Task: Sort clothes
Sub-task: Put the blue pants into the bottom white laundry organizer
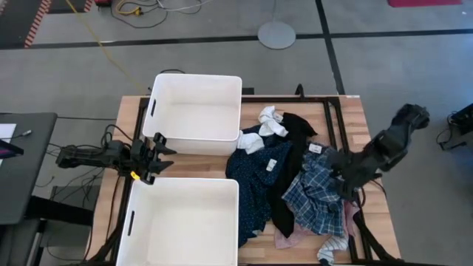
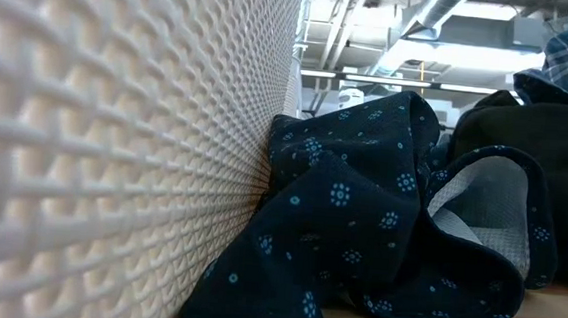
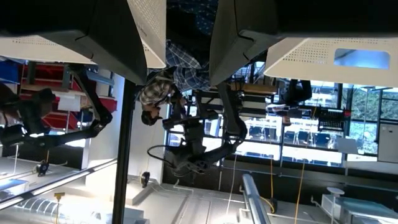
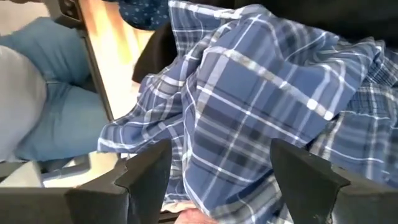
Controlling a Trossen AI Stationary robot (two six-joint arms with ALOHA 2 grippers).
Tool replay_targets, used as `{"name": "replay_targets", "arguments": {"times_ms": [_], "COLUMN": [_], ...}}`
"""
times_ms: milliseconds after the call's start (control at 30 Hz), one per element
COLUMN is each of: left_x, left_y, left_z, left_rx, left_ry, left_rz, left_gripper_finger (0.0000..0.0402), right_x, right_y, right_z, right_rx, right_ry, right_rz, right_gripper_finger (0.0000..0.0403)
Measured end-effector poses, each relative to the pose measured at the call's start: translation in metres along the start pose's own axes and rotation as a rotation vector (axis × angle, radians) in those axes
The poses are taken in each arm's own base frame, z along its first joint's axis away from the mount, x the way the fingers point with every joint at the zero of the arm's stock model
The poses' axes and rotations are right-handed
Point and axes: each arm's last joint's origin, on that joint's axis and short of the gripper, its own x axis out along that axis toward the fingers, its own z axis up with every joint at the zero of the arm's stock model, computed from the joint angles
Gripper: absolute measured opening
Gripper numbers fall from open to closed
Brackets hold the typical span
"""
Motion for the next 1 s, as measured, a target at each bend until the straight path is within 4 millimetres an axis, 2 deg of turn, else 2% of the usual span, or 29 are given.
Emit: {"name": "replay_targets", "arguments": {"times_ms": [267,433,567,800,900,1000], "left_x": [0.000,0.000,0.000,0.000,0.000,0.000], "left_y": [0.000,0.000,0.000,0.000,0.000,0.000], "left_z": [0.000,0.000,0.000,0.000,0.000,0.000], "left_rx": [0.000,0.000,0.000,0.000,0.000,0.000], "left_ry": [0.000,0.000,0.000,0.000,0.000,0.000], "left_rz": [0.000,0.000,0.000,0.000,0.000,0.000], "left_gripper_finger": [0.0169,0.0169,0.0169,0.0169,0.0169,0.0169], "right_x": [0.019,0.036,0.060,0.095,0.106,0.116], "right_y": [0.011,0.017,0.013,-0.008,-0.011,-0.012], "right_z": [-0.008,-0.008,-0.011,-0.013,-0.012,-0.008], "right_rx": [-0.010,-0.053,-0.072,-0.043,-0.047,-0.080], "right_ry": [0.078,0.040,0.073,0.132,0.128,0.116], "right_rz": [-0.184,-0.294,-0.426,-0.592,-0.568,-0.519], "right_gripper_finger": [0.0290,0.0290,0.0290,0.0288,0.0267,0.0207]}}
